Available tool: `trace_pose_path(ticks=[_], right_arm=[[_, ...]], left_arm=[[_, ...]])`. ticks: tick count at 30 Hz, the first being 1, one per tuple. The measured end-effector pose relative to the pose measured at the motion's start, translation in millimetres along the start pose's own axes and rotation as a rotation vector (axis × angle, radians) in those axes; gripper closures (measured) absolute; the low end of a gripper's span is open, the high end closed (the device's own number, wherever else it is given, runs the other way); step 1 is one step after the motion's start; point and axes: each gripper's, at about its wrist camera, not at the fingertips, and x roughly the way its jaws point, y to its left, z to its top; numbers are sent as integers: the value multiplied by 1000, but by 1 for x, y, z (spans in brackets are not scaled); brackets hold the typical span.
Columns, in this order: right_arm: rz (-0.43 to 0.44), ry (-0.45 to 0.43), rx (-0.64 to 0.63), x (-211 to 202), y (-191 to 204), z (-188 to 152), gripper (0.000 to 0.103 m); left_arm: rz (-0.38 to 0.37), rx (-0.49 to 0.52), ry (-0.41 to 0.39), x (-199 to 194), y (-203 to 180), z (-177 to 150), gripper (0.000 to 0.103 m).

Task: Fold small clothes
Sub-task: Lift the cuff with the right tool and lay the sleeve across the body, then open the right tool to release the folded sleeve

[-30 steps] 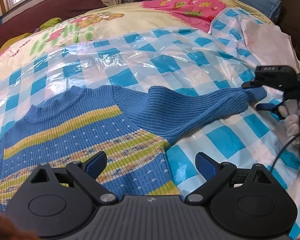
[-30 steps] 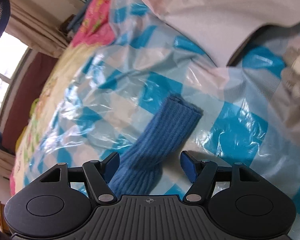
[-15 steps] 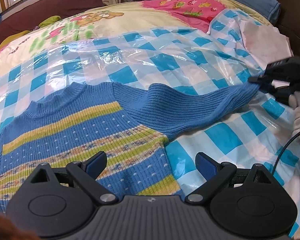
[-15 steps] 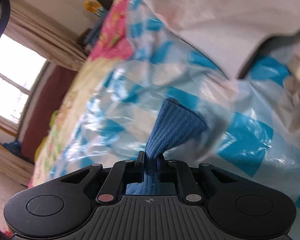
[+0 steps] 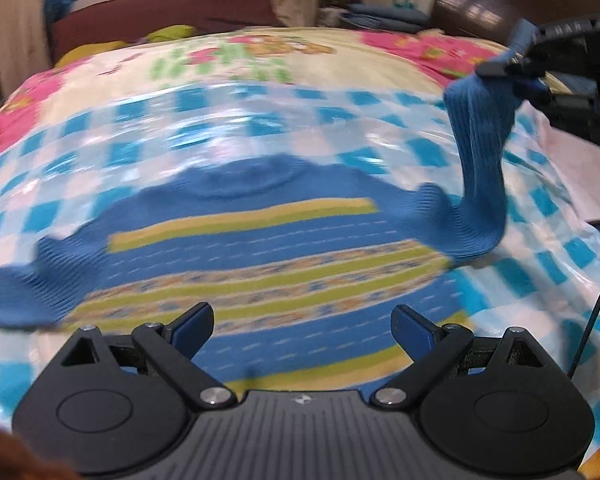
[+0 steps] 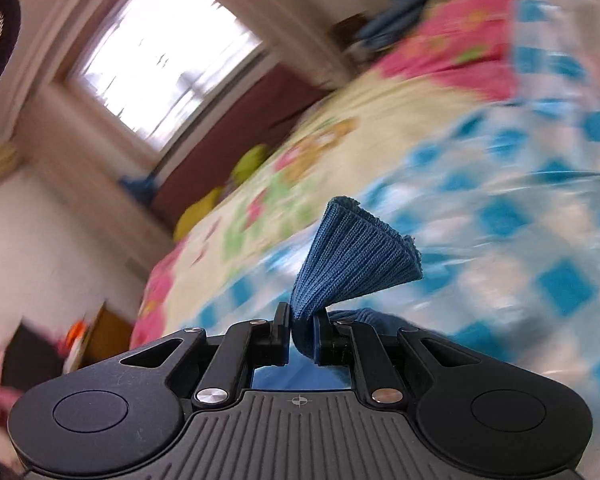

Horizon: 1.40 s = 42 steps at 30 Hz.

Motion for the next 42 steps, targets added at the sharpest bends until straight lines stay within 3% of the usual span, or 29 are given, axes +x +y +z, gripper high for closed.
trace_pose_path(ticks=[5, 7, 10, 16, 22, 26, 31, 34, 39, 42], right_arm=[[62, 137, -171, 56, 85, -43, 90], [105, 244, -244, 87, 113, -68, 87], [72, 296, -317, 115, 138, -98, 82], [-26, 304, -425, 117, 144, -120, 78], [-49, 388, -697, 108, 155, -178, 77], [-47, 470, -761, 128, 156, -209, 77], [-73, 467, -842, 161, 164, -226, 75], [-143, 461, -834, 181, 159, -222, 75], [-138, 454, -541, 194, 134, -173, 75], [-132, 417, -598, 180, 140, -171, 74]], left_arm=[[58, -97, -17, -17, 55, -25, 4], [80, -131, -15, -20, 75, -37, 4], [113, -168, -11, -25, 98, -54, 4], [116, -234, -10, -25, 125, -76, 4], [123, -229, -38, -24, 127, -84, 4], [130, -217, -44, -24, 127, -89, 4], [121, -250, -29, -19, 135, -92, 4], [113, -260, -24, -16, 139, -93, 4], [95, -273, -20, -12, 142, -95, 4], [88, -279, -24, -12, 143, -95, 4]])
